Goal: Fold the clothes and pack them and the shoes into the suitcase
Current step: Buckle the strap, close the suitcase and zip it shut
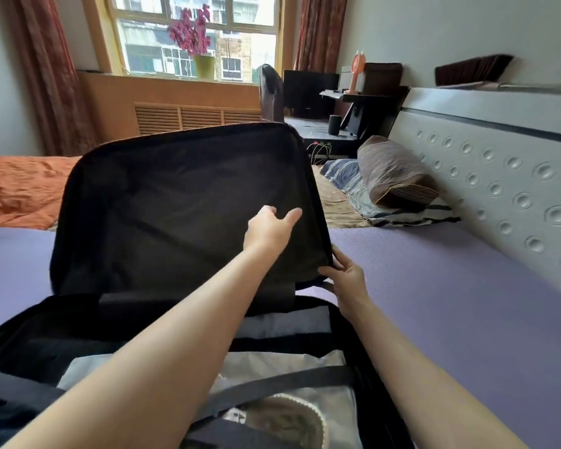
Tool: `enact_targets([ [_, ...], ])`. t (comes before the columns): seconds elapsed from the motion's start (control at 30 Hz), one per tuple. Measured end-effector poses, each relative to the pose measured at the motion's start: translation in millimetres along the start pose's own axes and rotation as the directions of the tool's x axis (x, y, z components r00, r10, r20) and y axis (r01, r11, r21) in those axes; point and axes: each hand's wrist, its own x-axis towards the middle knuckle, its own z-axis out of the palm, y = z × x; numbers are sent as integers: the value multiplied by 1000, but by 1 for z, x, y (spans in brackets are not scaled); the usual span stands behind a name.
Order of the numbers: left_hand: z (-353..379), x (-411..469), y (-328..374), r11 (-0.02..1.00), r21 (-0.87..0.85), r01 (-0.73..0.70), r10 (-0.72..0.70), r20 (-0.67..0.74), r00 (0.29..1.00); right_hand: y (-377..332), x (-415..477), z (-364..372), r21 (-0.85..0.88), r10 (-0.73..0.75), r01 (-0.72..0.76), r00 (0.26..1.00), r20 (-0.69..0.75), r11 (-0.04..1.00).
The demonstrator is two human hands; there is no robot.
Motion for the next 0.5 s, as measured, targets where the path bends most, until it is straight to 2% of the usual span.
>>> enact_targets([
  [0.17,27,12,65,998,-26,-52,50,-72,996,-6,-9,2,104,-125,123,992,12,987],
  [0.37,31,24,81,999,16,-33,36,-230,973,3,-19,-5,100,-184,182,983,16,978],
  [0.5,23,34,86,1000,-4,-8,7,-239,971,2,-20,-5,95,-211,207,977,33,974],
])
